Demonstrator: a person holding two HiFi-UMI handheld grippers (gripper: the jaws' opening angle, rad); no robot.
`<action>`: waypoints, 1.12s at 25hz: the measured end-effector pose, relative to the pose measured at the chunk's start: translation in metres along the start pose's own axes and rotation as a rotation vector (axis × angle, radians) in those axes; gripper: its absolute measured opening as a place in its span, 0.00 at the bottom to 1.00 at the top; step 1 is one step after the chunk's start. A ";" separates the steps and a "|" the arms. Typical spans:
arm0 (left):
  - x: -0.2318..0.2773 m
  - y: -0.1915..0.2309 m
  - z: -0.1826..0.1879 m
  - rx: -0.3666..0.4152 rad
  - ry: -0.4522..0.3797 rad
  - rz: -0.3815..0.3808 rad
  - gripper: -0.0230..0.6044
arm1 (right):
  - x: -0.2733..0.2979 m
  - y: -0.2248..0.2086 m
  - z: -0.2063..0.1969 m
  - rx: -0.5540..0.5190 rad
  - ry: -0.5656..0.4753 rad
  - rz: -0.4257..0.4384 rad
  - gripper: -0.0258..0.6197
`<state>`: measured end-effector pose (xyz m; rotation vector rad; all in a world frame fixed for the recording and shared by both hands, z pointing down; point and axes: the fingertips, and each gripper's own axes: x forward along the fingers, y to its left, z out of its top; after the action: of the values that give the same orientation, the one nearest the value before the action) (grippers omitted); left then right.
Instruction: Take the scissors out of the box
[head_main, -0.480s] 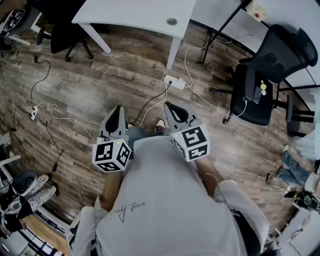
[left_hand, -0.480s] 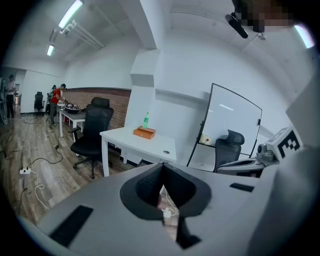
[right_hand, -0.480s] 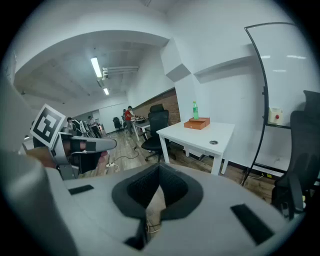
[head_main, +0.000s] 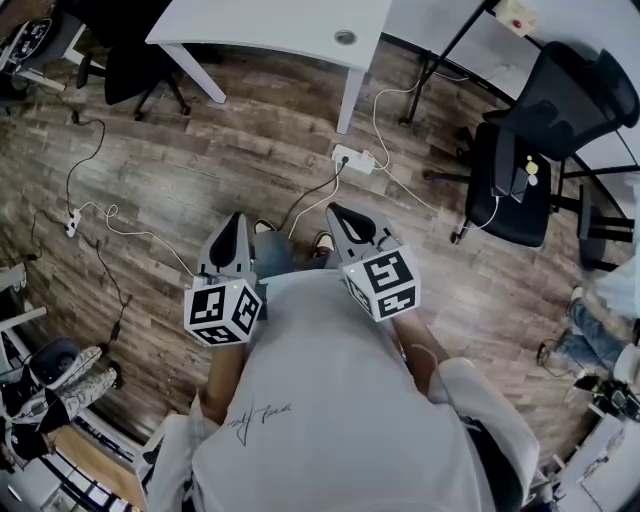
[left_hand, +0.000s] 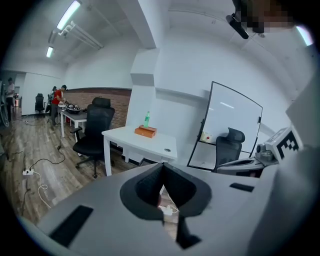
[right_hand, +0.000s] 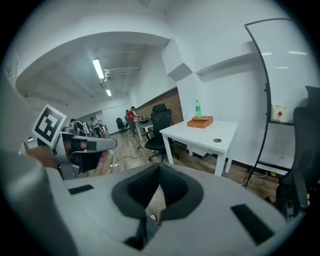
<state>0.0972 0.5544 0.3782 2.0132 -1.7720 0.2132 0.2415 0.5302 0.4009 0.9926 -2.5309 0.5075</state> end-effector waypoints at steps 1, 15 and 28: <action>0.000 0.001 0.000 -0.003 -0.001 0.002 0.05 | 0.001 0.001 0.000 0.008 -0.006 0.011 0.05; 0.045 0.028 0.018 -0.053 -0.010 -0.034 0.05 | 0.048 -0.003 0.027 -0.036 0.029 0.026 0.06; 0.108 0.091 0.072 -0.066 -0.015 -0.053 0.05 | 0.136 -0.011 0.087 -0.034 0.033 0.048 0.06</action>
<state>0.0136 0.4198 0.3785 2.0172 -1.7096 0.1211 0.1383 0.4061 0.3908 0.9063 -2.5306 0.4892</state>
